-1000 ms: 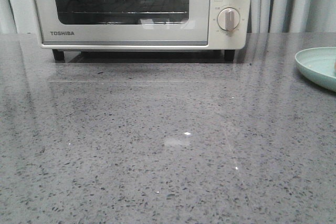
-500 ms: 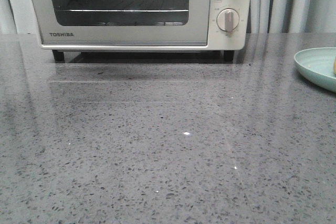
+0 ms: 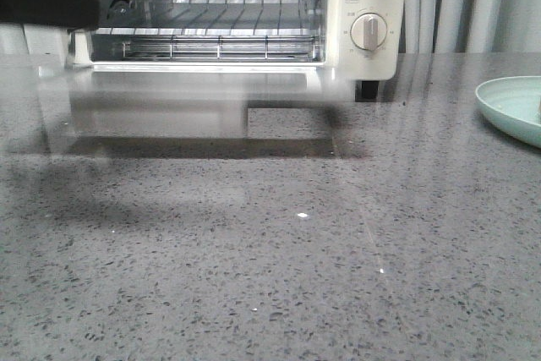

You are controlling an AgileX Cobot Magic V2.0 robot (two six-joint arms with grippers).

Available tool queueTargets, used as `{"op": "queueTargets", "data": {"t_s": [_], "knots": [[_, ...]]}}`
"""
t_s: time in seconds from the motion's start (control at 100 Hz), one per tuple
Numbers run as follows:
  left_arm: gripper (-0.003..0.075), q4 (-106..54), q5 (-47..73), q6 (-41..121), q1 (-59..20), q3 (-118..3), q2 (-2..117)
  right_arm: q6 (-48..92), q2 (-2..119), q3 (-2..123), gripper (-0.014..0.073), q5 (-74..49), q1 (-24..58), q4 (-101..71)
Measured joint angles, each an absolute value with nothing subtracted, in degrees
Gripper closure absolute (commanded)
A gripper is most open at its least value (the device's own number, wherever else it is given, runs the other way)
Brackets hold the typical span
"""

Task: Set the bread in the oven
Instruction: 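Pull the oven door handle down and outward with the left gripper, then withdraw the left gripper and move the right gripper over the bread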

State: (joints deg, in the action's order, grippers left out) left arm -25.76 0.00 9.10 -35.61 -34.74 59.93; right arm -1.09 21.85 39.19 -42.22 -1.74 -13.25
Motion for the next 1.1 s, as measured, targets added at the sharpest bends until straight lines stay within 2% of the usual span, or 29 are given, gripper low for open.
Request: {"op": "queueTargets", "data": {"t_s": [0.13,0.31,0.64,0.86,0.95,1.1], "knots": [[0.0742,-25.85,0.00,9.10,-38.78,-34.65,50.14,-0.99,21.85,39.19,0.0661,-44.60,-1.74,-13.25],[0.0742,-22.79,1.65,9.10,-38.66,-34.65,39.47,-0.99,21.85,39.19,0.0661,-45.65,-1.74,-13.25],[0.0742,-21.30,11.03,9.10,-27.86,-34.65,31.63,-0.99,25.68,39.19,0.0661,-46.84,-1.74,-13.25],[0.0742,-21.30,12.68,8.98,-26.04,-36.04,27.53,-0.62,35.32,39.32,0.0646,-47.28,-1.74,-13.25],[0.0742,-21.30,12.68,8.98,-26.04,-36.28,26.03,0.00,40.28,40.84,0.0527,-48.28,-1.74,-13.25],[0.0742,-21.26,13.49,8.98,-26.04,-36.28,24.82,0.00,48.14,46.14,0.0113,-50.70,-1.74,-13.25]]}}
